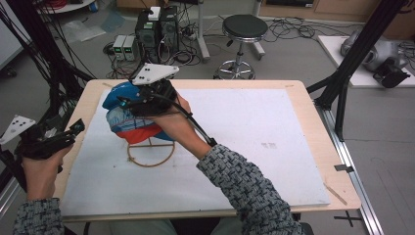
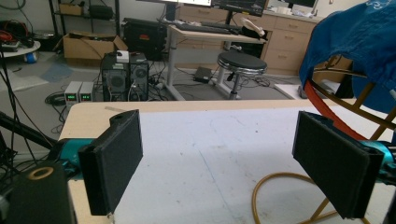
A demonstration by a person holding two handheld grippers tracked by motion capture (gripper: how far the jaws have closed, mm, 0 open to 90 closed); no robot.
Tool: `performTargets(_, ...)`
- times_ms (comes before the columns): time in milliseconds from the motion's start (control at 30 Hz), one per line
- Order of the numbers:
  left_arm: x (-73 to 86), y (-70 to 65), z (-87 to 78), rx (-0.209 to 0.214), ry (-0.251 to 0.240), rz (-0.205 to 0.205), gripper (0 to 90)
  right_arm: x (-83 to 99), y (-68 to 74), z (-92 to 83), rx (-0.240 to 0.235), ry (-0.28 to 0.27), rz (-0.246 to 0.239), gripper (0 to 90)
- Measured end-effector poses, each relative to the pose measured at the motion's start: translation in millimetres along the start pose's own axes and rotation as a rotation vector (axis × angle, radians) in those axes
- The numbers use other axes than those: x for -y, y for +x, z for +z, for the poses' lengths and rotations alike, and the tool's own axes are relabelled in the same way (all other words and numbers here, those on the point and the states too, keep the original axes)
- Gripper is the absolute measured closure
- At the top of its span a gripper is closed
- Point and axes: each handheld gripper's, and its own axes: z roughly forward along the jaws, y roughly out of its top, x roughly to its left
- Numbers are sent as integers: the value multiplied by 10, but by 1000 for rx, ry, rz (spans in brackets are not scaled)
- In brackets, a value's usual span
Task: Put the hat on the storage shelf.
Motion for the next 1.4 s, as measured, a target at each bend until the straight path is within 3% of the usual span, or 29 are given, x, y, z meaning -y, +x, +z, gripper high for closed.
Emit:
performTargets(300, 2, -2, -1, -3, 1, 1, 164, -19, -154, -251, 66, -42, 14, 381)
performTargets(600, 12, -8, 12, -4, 6, 2, 164, 43, -409, -580, 165, -79, 65, 316)
performTargets(1400, 52, -84, 152, 8, 28, 16, 164, 573, -870, -1643, 474, -149, 206, 134)
